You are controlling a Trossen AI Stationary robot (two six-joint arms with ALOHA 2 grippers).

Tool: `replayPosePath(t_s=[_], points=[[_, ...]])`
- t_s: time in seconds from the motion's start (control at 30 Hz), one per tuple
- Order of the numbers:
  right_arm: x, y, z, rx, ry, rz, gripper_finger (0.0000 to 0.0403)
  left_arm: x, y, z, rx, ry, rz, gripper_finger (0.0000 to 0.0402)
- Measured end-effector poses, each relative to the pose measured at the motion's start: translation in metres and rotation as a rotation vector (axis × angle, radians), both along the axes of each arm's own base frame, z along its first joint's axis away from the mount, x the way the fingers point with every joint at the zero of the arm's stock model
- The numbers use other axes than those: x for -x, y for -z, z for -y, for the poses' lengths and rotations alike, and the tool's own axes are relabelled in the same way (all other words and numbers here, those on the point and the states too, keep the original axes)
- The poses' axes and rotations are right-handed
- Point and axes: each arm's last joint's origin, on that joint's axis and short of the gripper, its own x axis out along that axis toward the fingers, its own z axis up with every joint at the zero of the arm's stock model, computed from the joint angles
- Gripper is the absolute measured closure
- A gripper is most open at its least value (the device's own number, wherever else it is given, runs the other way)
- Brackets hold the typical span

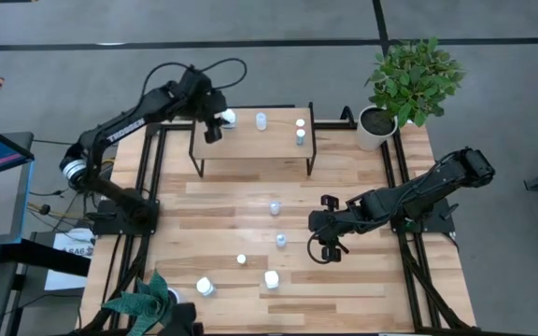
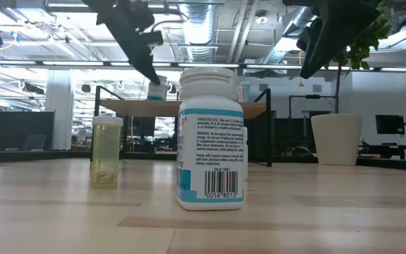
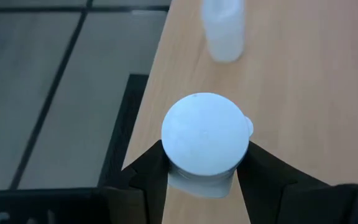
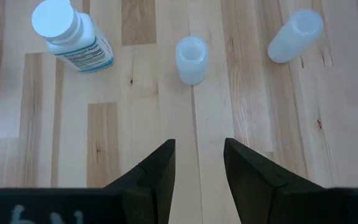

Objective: Pick and place medicine bottles onto shelf by color
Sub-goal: Put the top white pill bottle on the shelf

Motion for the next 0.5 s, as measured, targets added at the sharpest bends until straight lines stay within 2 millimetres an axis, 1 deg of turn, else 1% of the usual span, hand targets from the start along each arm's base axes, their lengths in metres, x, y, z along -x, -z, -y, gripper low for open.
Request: replayPosePath(t_s=[0.07, 0.17, 0.37, 0.5], points=[[0.000, 0.000, 0.000, 0.000, 0.000, 0.000, 0.0243, -0.001, 0.006, -0.007, 0.011, -0.013, -0.008, 0.0262], [0.000, 0.000, 0.000, 0.000, 0.000, 0.000, 0.0243, 0.000, 0.008, -0.012, 0.019, -0.013, 0.005, 0.0262], [0.000, 0.000, 0.000, 0.001, -0.001, 0.000, 0.0243, 0.002, 0.008, -0.014, 0.052, -0.006, 0.031, 0.0260], [0.000, 0.000, 0.000, 0.000, 0.000, 0.000, 0.0243, 0.004, 0.008, -0.015, 0.043, -0.050, 0.012, 0.0246]])
